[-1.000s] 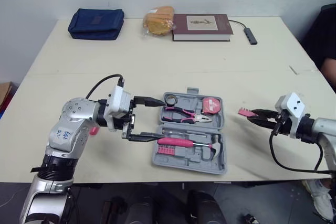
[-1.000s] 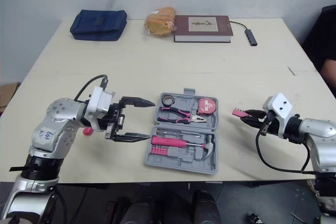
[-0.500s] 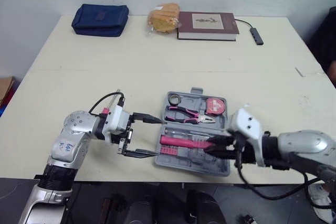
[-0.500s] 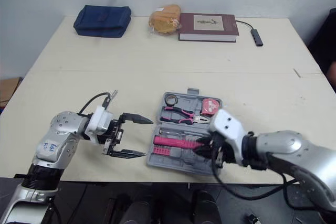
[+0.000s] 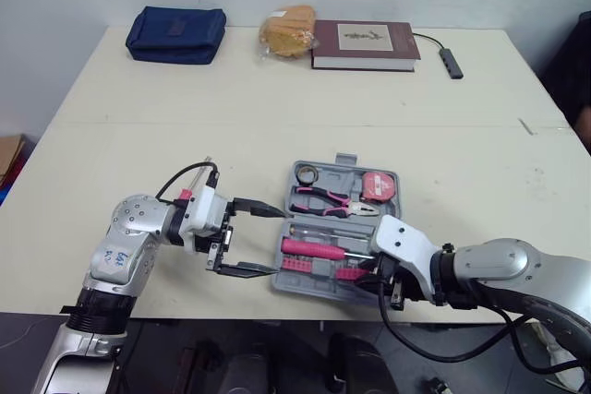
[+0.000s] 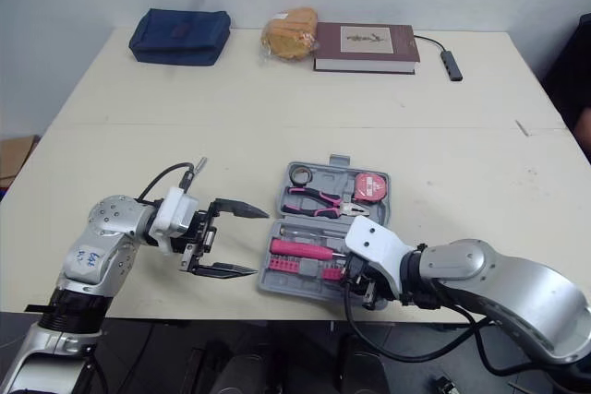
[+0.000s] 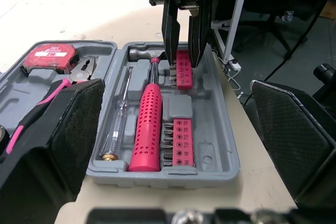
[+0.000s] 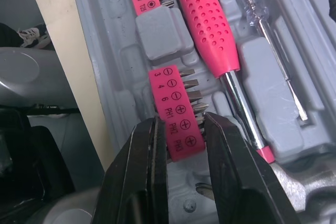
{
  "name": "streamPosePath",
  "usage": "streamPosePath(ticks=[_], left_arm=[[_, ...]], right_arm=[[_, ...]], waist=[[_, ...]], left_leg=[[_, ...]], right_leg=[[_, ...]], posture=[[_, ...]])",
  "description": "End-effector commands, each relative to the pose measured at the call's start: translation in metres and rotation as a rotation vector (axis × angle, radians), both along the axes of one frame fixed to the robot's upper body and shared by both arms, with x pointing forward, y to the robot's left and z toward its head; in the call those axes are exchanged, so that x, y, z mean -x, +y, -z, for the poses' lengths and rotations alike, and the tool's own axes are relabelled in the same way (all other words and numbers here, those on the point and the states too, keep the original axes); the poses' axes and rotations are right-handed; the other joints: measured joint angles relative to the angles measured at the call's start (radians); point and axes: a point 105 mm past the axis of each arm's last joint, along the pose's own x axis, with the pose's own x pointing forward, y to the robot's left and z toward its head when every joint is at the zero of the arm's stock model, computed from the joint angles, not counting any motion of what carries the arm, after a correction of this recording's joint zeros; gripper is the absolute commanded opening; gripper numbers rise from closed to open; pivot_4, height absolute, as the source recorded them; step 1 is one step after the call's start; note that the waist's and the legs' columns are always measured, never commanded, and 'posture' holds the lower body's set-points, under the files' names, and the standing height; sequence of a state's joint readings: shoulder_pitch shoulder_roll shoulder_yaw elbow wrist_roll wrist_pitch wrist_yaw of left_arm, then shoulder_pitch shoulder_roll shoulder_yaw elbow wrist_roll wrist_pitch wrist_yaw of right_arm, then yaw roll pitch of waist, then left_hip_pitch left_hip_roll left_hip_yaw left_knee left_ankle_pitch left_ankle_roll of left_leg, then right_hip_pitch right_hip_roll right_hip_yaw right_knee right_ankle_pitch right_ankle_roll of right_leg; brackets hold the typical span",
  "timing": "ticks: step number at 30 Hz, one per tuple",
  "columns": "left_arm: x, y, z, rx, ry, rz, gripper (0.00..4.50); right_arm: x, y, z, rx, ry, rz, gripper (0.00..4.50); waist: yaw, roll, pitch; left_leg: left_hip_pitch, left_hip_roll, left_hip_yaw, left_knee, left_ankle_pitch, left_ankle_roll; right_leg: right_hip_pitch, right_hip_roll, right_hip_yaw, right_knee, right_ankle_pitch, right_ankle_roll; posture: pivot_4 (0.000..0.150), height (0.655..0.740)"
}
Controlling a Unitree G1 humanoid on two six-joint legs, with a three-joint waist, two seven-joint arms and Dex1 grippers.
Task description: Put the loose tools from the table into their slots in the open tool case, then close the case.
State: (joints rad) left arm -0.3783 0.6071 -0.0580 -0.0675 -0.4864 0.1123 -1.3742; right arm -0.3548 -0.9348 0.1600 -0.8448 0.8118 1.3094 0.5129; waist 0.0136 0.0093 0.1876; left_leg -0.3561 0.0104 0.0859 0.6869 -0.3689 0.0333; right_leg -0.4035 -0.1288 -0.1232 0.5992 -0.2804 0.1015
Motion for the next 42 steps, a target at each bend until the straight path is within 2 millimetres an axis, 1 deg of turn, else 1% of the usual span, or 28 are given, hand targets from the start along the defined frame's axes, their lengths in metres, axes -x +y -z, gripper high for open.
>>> streamPosePath(ticks=[1,6,19,29,31,32,34,36,38,39,40,42], left_arm=[[0.005,-0.002,-0.005,-0.006,-0.025,0.013,4.5],[0.005,-0.002,-0.005,-0.007,-0.021,0.0,4.5],[0.006,-0.004,-0.004,-0.002,-0.018,-0.008,4.5],[0.005,-0.005,-0.003,0.002,-0.018,-0.019,4.5],[0.004,-0.005,-0.003,0.002,-0.017,-0.022,4.5],[0.004,-0.004,-0.002,0.002,-0.017,-0.024,4.5],[0.004,-0.004,-0.002,0.002,-0.017,-0.029,4.5],[0.003,-0.003,-0.002,0.006,-0.016,-0.04,4.5],[0.003,-0.002,-0.002,0.006,-0.015,-0.044,4.5],[0.003,-0.002,-0.002,0.005,-0.014,-0.047,4.5],[0.003,-0.001,-0.002,0.005,-0.014,-0.049,4.5],[0.002,-0.003,-0.001,0.008,-0.013,-0.052,4.5]], right_arm=[[-0.004,0.001,-0.001,0.003,-0.02,0.0,0.68],[-0.005,0.008,0.0,-0.019,-0.011,-0.012,0.68],[-0.009,0.008,0.003,0.035,-0.01,-0.001,0.68],[-0.004,0.018,0.002,0.001,0.006,-0.048,0.68],[-0.004,0.017,-0.003,-0.021,-0.007,-0.052,1.71],[-0.005,0.018,-0.005,-0.028,-0.016,-0.054,2.06],[-0.001,0.018,-0.017,-0.077,-0.033,-0.09,3.03],[-0.002,0.01,-0.03,-0.09,-0.082,-0.092,3.99],[-0.001,0.002,-0.037,-0.084,-0.103,-0.094,3.99],[0.005,-0.001,-0.04,-0.091,-0.09,-0.123,3.99],[0.012,0.001,-0.045,-0.147,-0.086,-0.16,3.99],[0.017,0.006,-0.06,-0.301,-0.173,-0.222,3.99]], waist=[[-0.001,0.0,0.0],[-0.001,0.0,0.0],[-0.003,0.0,0.0],[-0.013,0.0,0.0],[-0.014,0.0,0.0],[-0.014,0.0,0.0],[-0.013,0.0,0.0],[-0.013,0.0,0.0],[-0.009,0.0,0.0],[-0.007,-0.001,0.0],[-0.005,-0.001,0.0],[0.0,-0.003,0.0]], left_leg=[[0.0,0.0,0.0,0.0,0.0,0.0],[0.0,0.0,0.0,0.002,0.0,0.0],[-0.001,0.0,0.0,0.004,0.0,0.0],[-0.001,0.001,-0.001,0.004,0.0,0.0],[-0.001,0.001,-0.001,0.004,0.0,0.0],[-0.001,0.001,-0.001,0.004,0.0,0.0],[-0.001,0.001,-0.001,0.004,0.0,0.0],[-0.001,0.0,-0.001,0.004,0.0,0.0],[-0.002,0.0,-0.001,0.005,0.0,0.0],[-0.002,0.0,-0.001,0.005,0.0,0.0],[-0.002,0.0,-0.001,0.005,0.0,0.001],[-0.002,0.001,-0.002,0.005,0.0,0.001]], right_leg=[[0.0,0.0,-0.001,0.001,0.0,0.0],[0.0,0.0,-0.002,0.002,0.0,0.0],[0.0,-0.001,-0.003,0.003,0.0,0.0],[0.0,-0.001,-0.003,0.003,0.0,0.0],[0.0,-0.001,-0.003,0.003,0.0,0.0],[0.0,-0.001,-0.003,0.003,0.0,0.0],[0.0,-0.001,-0.003,0.003,0.0,0.0],[0.0,-0.001,-0.003,0.003,0.0,0.0],[0.0,-0.001,-0.003,0.003,0.0,0.0],[0.0,-0.001,-0.003,0.003,0.0,0.0],[0.0,-0.001,-0.003,0.003,0.0,0.0],[0.0,-0.001,-0.003,0.002,0.0,0.0]], posture=[[0.15,0.74],[0.15,0.74],[0.15,0.74],[0.15,0.74],[0.15,0.74],[0.15,0.74],[0.15,0.74],[0.15,0.74],[0.15,0.74],[0.15,0.74],[0.15,0.74],[0.15,0.74]])
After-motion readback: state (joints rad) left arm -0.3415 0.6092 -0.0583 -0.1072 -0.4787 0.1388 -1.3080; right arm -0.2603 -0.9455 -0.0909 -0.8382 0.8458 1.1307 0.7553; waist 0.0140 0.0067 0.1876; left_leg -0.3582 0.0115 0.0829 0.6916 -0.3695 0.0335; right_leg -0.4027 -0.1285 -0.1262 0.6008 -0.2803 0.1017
